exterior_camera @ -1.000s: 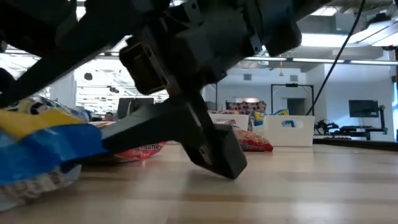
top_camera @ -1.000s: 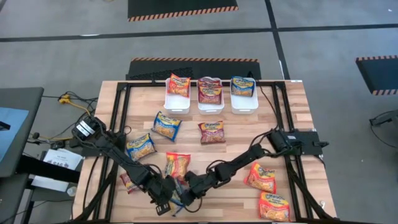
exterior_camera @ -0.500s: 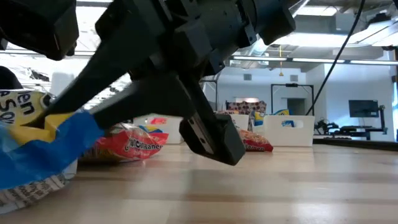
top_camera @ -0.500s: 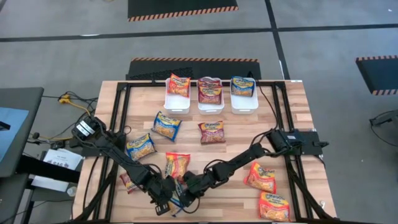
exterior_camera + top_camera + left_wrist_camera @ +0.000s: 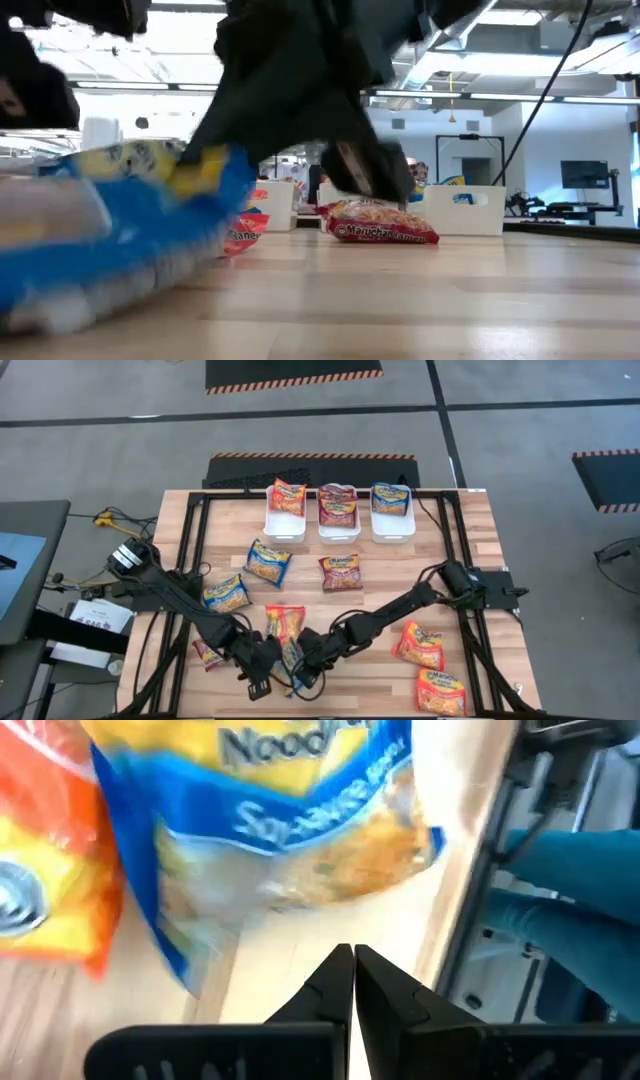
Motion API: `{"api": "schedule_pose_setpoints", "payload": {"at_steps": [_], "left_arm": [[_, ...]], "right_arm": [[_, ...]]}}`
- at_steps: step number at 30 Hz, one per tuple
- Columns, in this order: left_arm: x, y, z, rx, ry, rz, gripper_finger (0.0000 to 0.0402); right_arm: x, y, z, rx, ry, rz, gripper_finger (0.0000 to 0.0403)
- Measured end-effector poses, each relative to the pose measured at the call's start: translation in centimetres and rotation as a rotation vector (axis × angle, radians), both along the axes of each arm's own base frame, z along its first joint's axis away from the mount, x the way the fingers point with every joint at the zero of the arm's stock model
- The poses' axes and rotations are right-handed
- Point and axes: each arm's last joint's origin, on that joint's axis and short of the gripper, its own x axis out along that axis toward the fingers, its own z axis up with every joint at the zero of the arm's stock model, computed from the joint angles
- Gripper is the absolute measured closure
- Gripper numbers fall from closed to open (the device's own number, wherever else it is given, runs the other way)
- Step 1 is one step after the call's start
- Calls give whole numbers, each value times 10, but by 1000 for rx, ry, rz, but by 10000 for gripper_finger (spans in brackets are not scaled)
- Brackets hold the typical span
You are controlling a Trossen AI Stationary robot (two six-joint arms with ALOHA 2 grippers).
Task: Sort Maruchan noodles
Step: Put the blue noodle pack into the right white bin
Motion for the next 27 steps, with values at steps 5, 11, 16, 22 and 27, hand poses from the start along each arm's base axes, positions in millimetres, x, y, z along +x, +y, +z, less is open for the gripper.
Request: {"api": "schedule_pose_setpoints", "payload": {"at_steps": [5, 11, 16, 22, 27], "left_arm": [[-8, 7, 23, -15, -58, 2, 401], [-16, 19, 56, -20, -195, 14, 401], [-23, 38, 81, 13, -299, 57, 401], [-32, 65, 108, 86, -429, 123, 402], [-38, 88, 127, 162, -534, 177, 402]], "right_arm": [[-9, -2, 28, -54, -40, 35, 400], [-27, -10, 61, -146, -31, 80, 401], [-39, -25, 87, -217, -38, 86, 402], [-62, -55, 124, -325, 1, 71, 402], [-89, -96, 149, -462, 100, 55, 402]]}}
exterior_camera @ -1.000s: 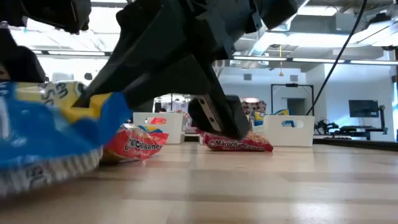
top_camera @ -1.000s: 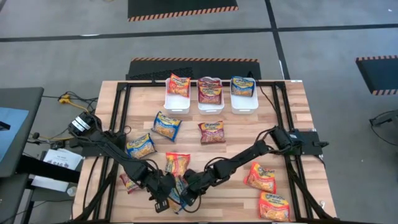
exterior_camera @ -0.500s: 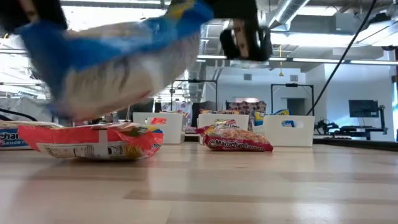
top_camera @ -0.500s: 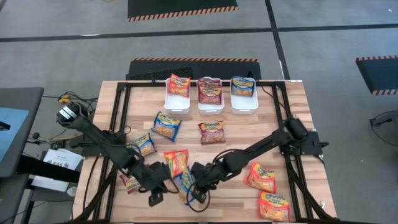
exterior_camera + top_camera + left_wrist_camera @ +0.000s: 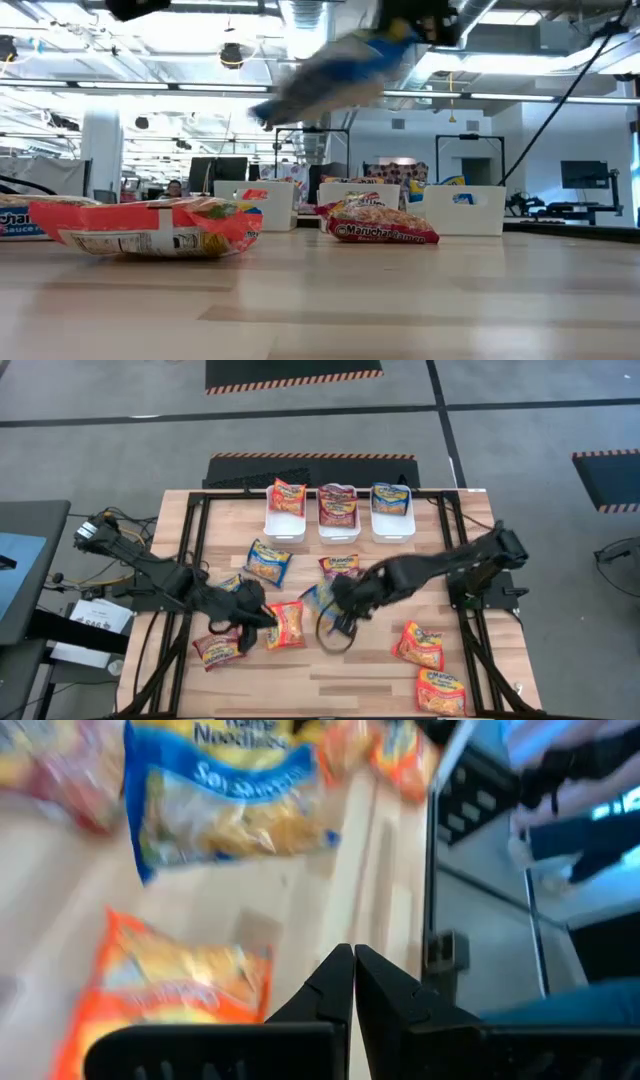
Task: Sort Maruchan noodles
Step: Put the blue noodle pack into the right white bin
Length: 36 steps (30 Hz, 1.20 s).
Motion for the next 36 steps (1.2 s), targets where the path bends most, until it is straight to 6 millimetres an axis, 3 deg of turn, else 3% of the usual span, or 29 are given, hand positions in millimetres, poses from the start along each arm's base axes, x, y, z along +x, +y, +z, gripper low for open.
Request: {"api": "schedule_pose_setpoints", "payload": {"at_steps": [10, 18, 28, 36], "left_arm": [[-14, 48, 28, 86, -135, 129, 402], [-24, 84, 43, 189, -209, 242, 401], [-31, 121, 48, 296, -212, 413, 402], [-32, 136, 49, 300, -206, 497, 401]], "right_arm": [[-53, -100, 40, -185, 146, -23, 402], [-94, -189, 50, -305, 276, 4, 402], [-132, -262, 37, -405, 503, 231, 402], [-127, -307, -3, -373, 709, 347, 401]]}}
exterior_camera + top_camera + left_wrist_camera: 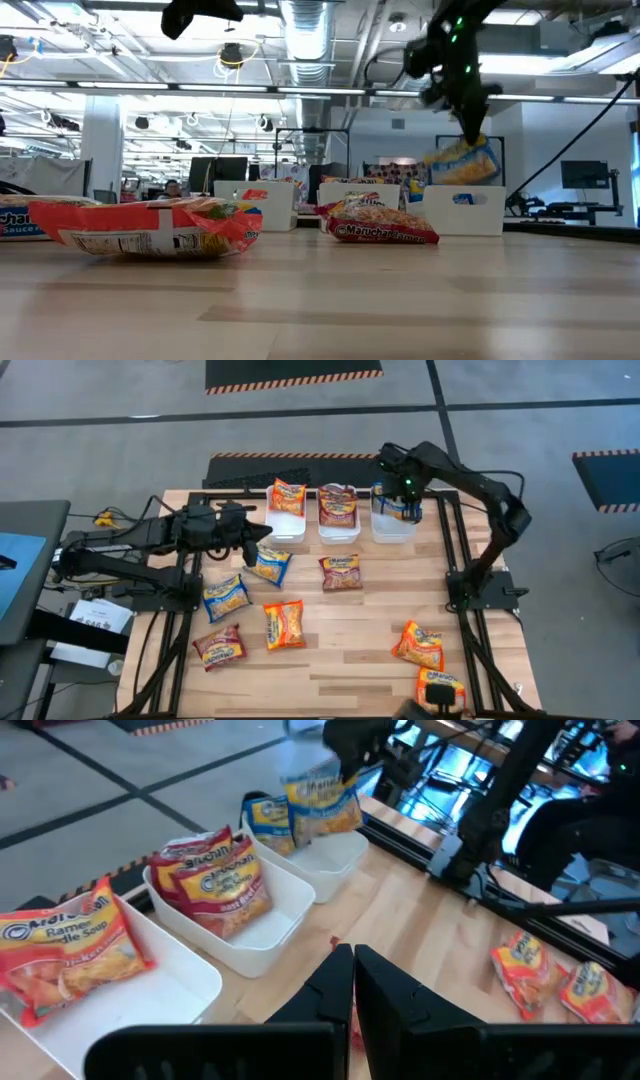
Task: Sort Maruchan noodles
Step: Put the blue noodle pack into the right white bin
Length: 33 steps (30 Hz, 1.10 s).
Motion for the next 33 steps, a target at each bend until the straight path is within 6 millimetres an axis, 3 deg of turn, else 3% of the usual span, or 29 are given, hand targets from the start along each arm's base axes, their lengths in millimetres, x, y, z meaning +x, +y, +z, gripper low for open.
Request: {"api": "schedule_pose_setpoints", "payload": {"at_steps": [9, 17, 25, 33], "left_arm": [[-1, 6, 0, -2, 0, 31, 402], [-1, 6, 0, -2, 1, 32, 401], [-1, 6, 0, -1, 5, 32, 402], [-3, 13, -1, 6, 12, 91, 402]], "right_arm": [[24, -26, -44, -5, 75, 9, 401], [32, -36, -66, -58, 140, -76, 388], [32, -40, -72, -64, 135, -153, 330], [32, -39, -72, -67, 131, -178, 247]]}}
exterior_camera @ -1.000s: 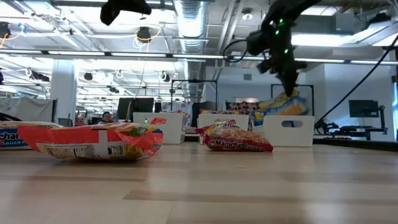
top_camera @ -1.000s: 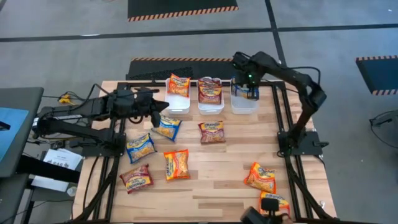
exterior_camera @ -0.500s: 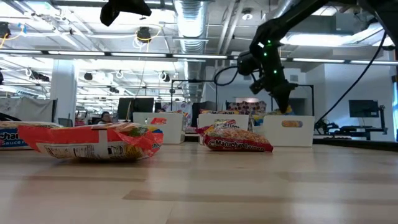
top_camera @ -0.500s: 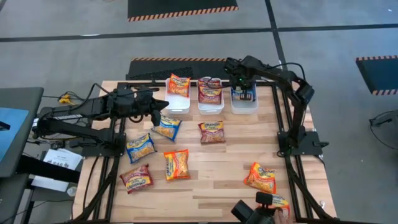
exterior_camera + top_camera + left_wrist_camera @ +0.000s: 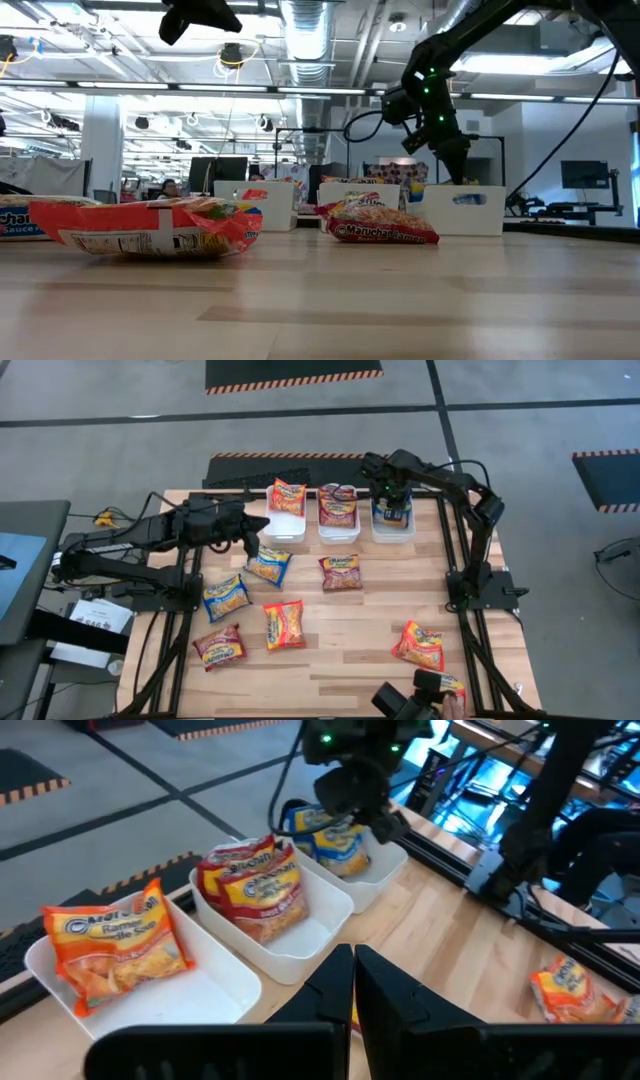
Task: Sort Maruchan noodles
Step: Put the blue noodle pack into the right white bin, then put the orange noodle pack into the left white bin
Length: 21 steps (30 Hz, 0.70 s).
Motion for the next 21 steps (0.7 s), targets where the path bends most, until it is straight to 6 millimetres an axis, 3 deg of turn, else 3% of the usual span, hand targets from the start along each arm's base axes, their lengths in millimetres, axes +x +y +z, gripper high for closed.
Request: {"api": "schedule_pose_setpoints", "payload": {"at_steps": [7, 13, 21], "left_arm": [[0, 3, 0, -13, -3, -17, 385], [-1, 8, -1, -35, 1, -43, 337], [-5, 20, 0, -64, -32, 97, 266]], "right_arm": [[-5, 8, 24, -30, -6, -55, 211], [-5, 12, 64, -118, -104, -126, 215], [-10, 36, 119, -232, -263, -118, 216]]}}
